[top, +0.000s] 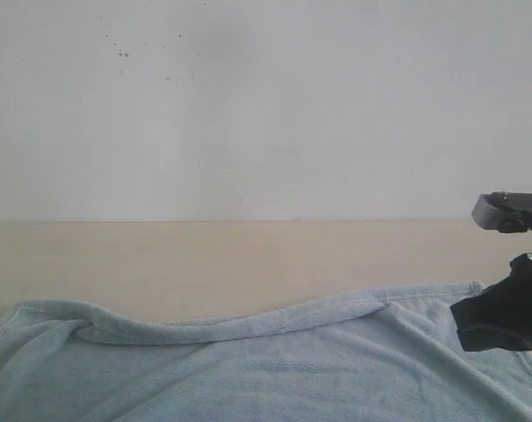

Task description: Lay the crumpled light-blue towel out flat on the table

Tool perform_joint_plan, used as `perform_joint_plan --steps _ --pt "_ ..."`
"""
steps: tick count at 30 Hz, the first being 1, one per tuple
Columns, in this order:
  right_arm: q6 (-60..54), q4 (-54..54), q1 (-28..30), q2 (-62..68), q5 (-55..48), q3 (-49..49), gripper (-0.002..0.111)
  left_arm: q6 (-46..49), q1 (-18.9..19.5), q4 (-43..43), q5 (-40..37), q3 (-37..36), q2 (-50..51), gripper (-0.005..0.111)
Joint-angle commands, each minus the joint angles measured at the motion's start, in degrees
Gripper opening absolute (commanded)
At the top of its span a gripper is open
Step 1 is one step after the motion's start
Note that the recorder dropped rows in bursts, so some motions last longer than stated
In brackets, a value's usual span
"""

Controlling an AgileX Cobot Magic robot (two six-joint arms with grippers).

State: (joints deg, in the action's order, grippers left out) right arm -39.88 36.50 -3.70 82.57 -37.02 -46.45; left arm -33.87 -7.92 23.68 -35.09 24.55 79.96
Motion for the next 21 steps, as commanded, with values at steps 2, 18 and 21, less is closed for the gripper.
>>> perform_joint_plan --steps 2,18,21 --pt "-1.3 0.1 -0.3 2.0 7.3 2.3 0.016 -0.5 0.0 1.5 2.1 3.1 -4.2 0.004" --pt "-9.5 7.6 -15.3 25.2 10.2 -17.1 0.016 2.7 0.0 0.9 14.8 19.9 10.9 0.004" --pt "-6.8 7.6 -16.6 29.4 9.4 -21.9 0.016 2.7 0.0 1.0 15.2 21.3 13.8 0.004"
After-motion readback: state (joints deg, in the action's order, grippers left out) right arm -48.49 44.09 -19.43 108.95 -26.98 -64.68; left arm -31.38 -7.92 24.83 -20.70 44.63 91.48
